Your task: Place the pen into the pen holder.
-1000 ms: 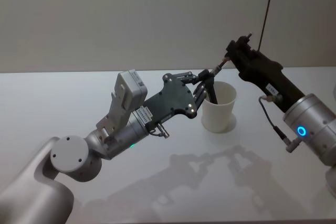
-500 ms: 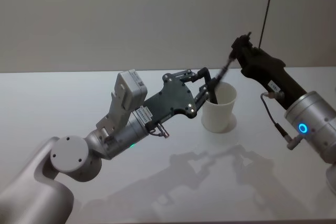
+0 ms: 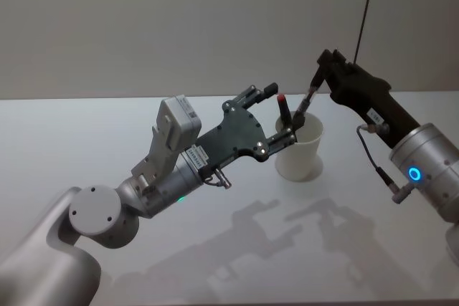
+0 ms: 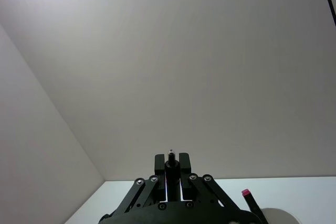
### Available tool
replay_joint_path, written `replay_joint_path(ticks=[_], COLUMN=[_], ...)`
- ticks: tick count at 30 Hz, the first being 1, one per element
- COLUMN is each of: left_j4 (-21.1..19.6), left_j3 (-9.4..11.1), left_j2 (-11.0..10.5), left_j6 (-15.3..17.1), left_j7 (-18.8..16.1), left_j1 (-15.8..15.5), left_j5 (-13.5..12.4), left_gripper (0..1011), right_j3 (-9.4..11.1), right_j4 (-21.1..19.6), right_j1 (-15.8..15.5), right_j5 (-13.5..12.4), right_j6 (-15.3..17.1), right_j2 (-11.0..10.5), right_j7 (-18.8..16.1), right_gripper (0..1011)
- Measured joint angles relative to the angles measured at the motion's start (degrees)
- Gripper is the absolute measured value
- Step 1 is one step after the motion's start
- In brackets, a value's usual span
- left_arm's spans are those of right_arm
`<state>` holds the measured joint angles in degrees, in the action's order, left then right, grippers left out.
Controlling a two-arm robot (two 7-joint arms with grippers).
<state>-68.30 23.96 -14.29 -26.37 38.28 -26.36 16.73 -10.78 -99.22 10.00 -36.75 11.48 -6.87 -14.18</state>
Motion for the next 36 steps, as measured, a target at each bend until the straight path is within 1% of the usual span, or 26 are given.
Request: replay_joint_path(ticks=[1, 3, 4, 5, 8, 11, 18, 22, 25, 26, 27, 30, 31, 32, 33, 35, 36], left_j4=[0.00, 0.00, 0.00, 0.00, 0.00, 0.00, 0.00, 0.00, 0.00, 0.00, 0.00, 0.00, 0.00, 0.00, 0.00, 0.00, 0.00], left_j3=[0.00, 0.00, 0.00, 0.00, 0.00, 0.00, 0.00, 0.00, 0.00, 0.00, 0.00, 0.00, 0.00, 0.00, 0.00, 0.00, 0.00], left_j2=[0.00, 0.00, 0.00, 0.00, 0.00, 0.00, 0.00, 0.00, 0.00, 0.00, 0.00, 0.00, 0.00, 0.00, 0.00, 0.00, 0.00], left_j6=[0.00, 0.00, 0.00, 0.00, 0.00, 0.00, 0.00, 0.00, 0.00, 0.00, 0.00, 0.00, 0.00, 0.00, 0.00, 0.00, 0.00], left_j7=[0.00, 0.00, 0.00, 0.00, 0.00, 0.00, 0.00, 0.00, 0.00, 0.00, 0.00, 0.00, 0.00, 0.00, 0.00, 0.00, 0.00], left_j1=[0.00, 0.00, 0.00, 0.00, 0.00, 0.00, 0.00, 0.00, 0.00, 0.00, 0.00, 0.00, 0.00, 0.00, 0.00, 0.00, 0.00], left_j5=[0.00, 0.00, 0.00, 0.00, 0.00, 0.00, 0.00, 0.00, 0.00, 0.00, 0.00, 0.00, 0.00, 0.00, 0.00, 0.00, 0.00], left_gripper=[741, 796, 849, 849, 948, 1004, 1004, 1004, 1004, 1004, 1004, 1004, 1004, 1004, 1004, 1004, 1004], right_j3=[-0.01, -0.04, -0.05, -0.06, -0.09, -0.11, -0.12, -0.01, 0.08, 0.08, 0.12, 0.18, 0.20, 0.20, 0.20, 0.20, 0.19], right_j4=[-0.01, -0.04, -0.04, -0.05, -0.06, -0.06, 0.56, 1.66, 3.19, 3.19, 4.05, 5.98, 7.14, 7.14, 8.44, 9.47, 10.84], right_j1=[0.00, 0.00, 0.00, 0.00, -0.01, -0.06, -0.05, 0.30, 0.89, 0.89, 1.23, 1.99, 2.42, 2.42, 2.93, 3.33, 3.86], right_j5=[-0.03, -0.07, -0.07, -0.07, -0.01, 0.39, 2.37, 4.10, 5.93, 5.93, 6.96, 8.69, 9.59, 9.59, 10.34, 10.98, 11.65], right_j6=[-0.04, -0.16, -0.22, -0.30, -0.72, -1.47, -4.06, -5.95, -7.81, -7.81, -8.80, -10.45, -11.46, -11.46, -12.35, -13.20, -14.14], right_j2=[-0.02, -0.07, -0.09, -0.11, -0.18, -0.24, -0.36, -0.38, -0.33, -0.33, -0.29, -0.11, 0.00, 0.00, 0.17, 0.28, 0.47], right_j7=[0.02, 0.07, 0.10, 0.14, 0.32, 0.68, 1.98, 3.08, 4.19, 4.19, 4.67, 5.40, 5.65, 5.65, 5.78, 5.87, 5.91], right_gripper=[154, 153, 153, 153, 154, 153, 154, 153, 154, 153, 154, 154, 154, 154, 154, 153, 153])
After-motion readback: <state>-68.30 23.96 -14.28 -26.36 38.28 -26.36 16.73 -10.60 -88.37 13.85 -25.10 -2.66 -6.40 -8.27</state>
